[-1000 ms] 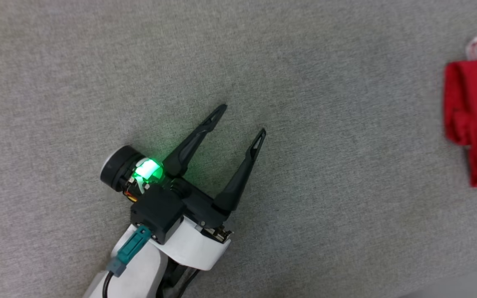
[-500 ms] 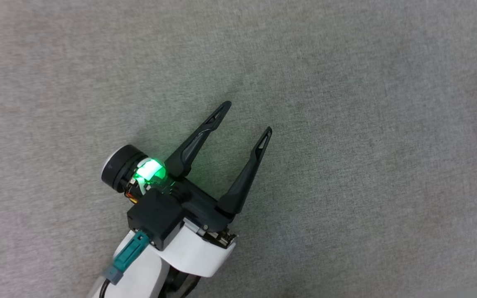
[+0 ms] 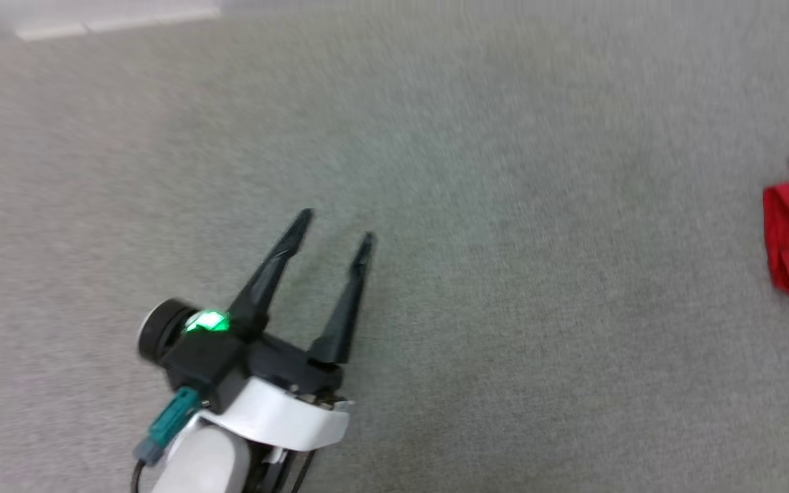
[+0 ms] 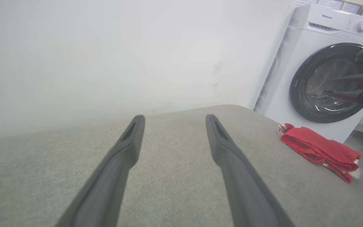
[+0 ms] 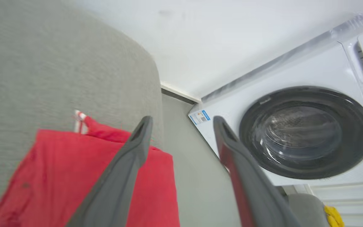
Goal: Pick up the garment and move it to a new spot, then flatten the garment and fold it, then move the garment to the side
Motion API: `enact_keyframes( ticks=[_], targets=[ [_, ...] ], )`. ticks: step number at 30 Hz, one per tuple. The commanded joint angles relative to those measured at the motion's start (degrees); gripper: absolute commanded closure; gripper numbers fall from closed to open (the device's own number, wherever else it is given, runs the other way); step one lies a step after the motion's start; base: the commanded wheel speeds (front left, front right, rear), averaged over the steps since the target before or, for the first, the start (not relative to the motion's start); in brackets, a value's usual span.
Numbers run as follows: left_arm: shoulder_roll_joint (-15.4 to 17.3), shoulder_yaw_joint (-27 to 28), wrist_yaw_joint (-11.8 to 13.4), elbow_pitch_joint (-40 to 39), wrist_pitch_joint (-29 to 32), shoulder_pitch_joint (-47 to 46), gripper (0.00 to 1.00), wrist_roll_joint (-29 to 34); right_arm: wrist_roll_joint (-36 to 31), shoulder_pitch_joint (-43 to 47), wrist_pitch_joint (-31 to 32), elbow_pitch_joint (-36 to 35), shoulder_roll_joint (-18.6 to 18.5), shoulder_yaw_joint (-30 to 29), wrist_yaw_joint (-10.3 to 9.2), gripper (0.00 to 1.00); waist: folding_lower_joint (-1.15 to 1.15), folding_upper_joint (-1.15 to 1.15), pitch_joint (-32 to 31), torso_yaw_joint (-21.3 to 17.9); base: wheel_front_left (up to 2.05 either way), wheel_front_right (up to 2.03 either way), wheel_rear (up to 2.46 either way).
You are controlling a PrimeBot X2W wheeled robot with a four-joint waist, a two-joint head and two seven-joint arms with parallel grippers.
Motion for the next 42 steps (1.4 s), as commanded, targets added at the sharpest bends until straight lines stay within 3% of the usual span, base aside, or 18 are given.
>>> enact_keyframes(
  ticks=[1, 11, 16, 20, 30, 42],
  targets=[
    [-0.37, 0.86, 0.33, 0.25, -0.11, 1.19, 0.0, -0.51, 0.69, 1.4, -0.44, -1.79, 1.51, -0.25, -0.05, 0.0, 0.0, 0.0, -5.69, 3.24, 0.0, 0.0, 0.0],
    [-1.24, 8.95, 0.93, 2.06, -0.12, 9.28, 0.0, -2.6, 4.22, 13.3, -6.42, -22.97, 17.59, 0.25, -0.04, 0.0, 0.0, 0.0, -15.71, 8.15, 0.0, 0.0, 0.0],
    [-1.93, 11.03, 1.81, 4.31, -0.12, 12.63, 0.0, -2.87, 6.99, 20.06, -9.5, -26.76, 25.49, 0.7, -0.04, 0.0, 0.0, 0.0, -18.76, 9.72, 0.0, 0.0, 0.0],
    [-2.44, 11.99, 2.39, 6.56, -0.12, 14.1, 0.0, -3.23, 9.58, 25.45, -12.52, -26.66, 29.25, 0.55, -0.04, 0.0, 0.0, 0.0, -20.12, 10.76, 0.0, 0.0, 0.0],
    [-2.51, 14.24, 1.69, 11.42, -0.12, 16.3, 0.0, -2.65, 14.04, 32.02, -21.68, -19.41, 32.21, 0.39, -0.04, 0.0, 0.0, 0.0, -21.89, 11.32, 0.0, 0.0, 0.0],
    [-4.41, 16.64, -0.76, 10.76, -0.12, 16.81, 0.0, -1.61, 14.47, 30.66, -25.12, -15.41, 32.46, 1.19, -0.04, 0.0, 0.0, 0.0, -22.63, 10.88, 0.0, 0.0, 0.0]
  ],
)
